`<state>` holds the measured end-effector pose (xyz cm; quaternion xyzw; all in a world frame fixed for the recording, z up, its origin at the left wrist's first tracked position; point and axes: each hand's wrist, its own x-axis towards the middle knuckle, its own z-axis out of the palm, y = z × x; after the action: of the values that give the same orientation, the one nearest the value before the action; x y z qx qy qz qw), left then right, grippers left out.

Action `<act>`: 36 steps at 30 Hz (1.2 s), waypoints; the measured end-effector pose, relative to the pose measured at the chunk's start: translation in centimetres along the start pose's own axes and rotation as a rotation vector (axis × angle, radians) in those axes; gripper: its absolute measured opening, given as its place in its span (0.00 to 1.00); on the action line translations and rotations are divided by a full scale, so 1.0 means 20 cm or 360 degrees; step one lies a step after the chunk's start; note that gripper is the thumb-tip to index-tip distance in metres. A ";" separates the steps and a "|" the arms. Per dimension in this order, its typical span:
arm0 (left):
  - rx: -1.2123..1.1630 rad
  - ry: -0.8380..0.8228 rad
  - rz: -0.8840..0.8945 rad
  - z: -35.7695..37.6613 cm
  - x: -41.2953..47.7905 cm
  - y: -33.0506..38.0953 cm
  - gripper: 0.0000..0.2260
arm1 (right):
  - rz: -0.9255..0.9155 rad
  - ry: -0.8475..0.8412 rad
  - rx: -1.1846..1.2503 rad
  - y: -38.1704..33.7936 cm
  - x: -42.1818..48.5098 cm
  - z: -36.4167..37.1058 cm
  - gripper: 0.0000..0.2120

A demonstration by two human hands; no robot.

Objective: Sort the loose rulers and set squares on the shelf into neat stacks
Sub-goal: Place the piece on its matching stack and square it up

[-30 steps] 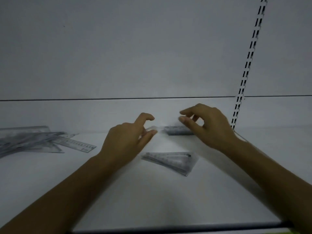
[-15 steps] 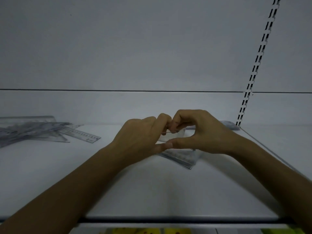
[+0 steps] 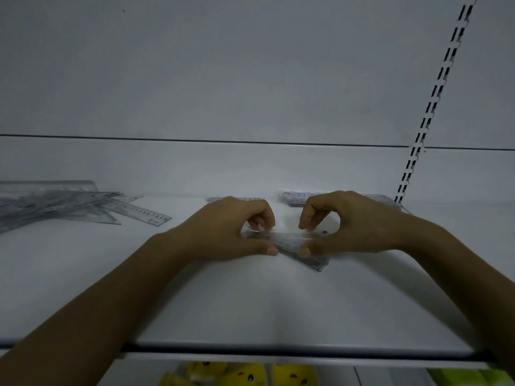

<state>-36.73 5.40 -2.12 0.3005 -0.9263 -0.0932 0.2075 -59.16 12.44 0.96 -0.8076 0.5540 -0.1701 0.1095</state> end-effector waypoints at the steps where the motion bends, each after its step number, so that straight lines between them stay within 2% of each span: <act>1: -0.0015 0.0008 0.0014 0.00 0.00 0.00 0.14 | 0.0004 -0.0020 -0.0021 0.00 0.00 0.00 0.16; 6: -0.0116 0.0060 0.0034 0.00 -0.01 -0.02 0.11 | 0.0003 -0.0059 -0.0003 0.00 0.01 0.01 0.20; 9: -0.0173 0.0085 0.0014 0.00 -0.02 -0.01 0.16 | 0.0006 0.0017 0.0058 0.00 0.01 0.01 0.20; 12: -0.0150 0.0344 -0.0055 -0.03 -0.02 0.04 0.26 | 0.0019 0.0152 0.0146 -0.01 0.03 0.00 0.21; 14: -0.0040 0.0544 -0.0051 -0.07 -0.01 0.06 0.27 | 0.0039 0.0278 0.0129 -0.01 0.07 -0.02 0.21; 15: 0.0067 0.0557 -0.0028 -0.10 0.00 0.06 0.26 | 0.0060 0.0315 0.0078 -0.02 0.08 -0.04 0.21; 17: 0.0372 0.0441 0.0078 -0.15 0.00 0.02 0.26 | 0.0110 0.0323 -0.0039 -0.07 0.10 -0.08 0.21; 20: 0.0884 0.0278 0.0472 -0.26 -0.03 -0.10 0.25 | 0.0142 0.0321 -0.0105 -0.20 0.13 -0.10 0.21; 22: 0.1068 0.0178 0.0667 -0.34 -0.07 -0.20 0.24 | 0.0129 0.0346 -0.0123 -0.32 0.15 -0.07 0.20; 25: 0.1264 0.0063 0.0726 -0.44 -0.20 -0.43 0.22 | 0.0120 0.0241 -0.0167 -0.55 0.27 0.05 0.21; 28: 0.1339 0.0074 0.0579 -0.56 -0.40 -0.69 0.22 | 0.0076 0.0086 -0.0292 -0.79 0.47 0.23 0.22; 30: 0.1318 0.0203 0.0386 -0.62 -0.56 -0.90 0.21 | 0.0034 0.0004 -0.0404 -0.95 0.62 0.36 0.23; 32: 0.1218 0.0262 0.0038 -0.67 -0.72 -1.07 0.24 | -0.0006 -0.0033 -0.0469 -1.09 0.78 0.50 0.26; 34: 0.0931 0.0280 -0.0352 -0.68 -0.85 -1.20 0.35 | -0.0013 -0.0025 -0.0563 -1.22 0.96 0.63 0.30; 36: 0.0568 0.0065 -0.0813 -0.69 -0.92 -1.26 0.40 | -0.0005 -0.0003 -0.0686 -1.31 1.13 0.75 0.35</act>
<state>-4.10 -4.49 -3.38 0.5570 -0.8182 0.0277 0.1399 -23.35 0.59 0.31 -0.8133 0.5762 -0.0472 -0.0654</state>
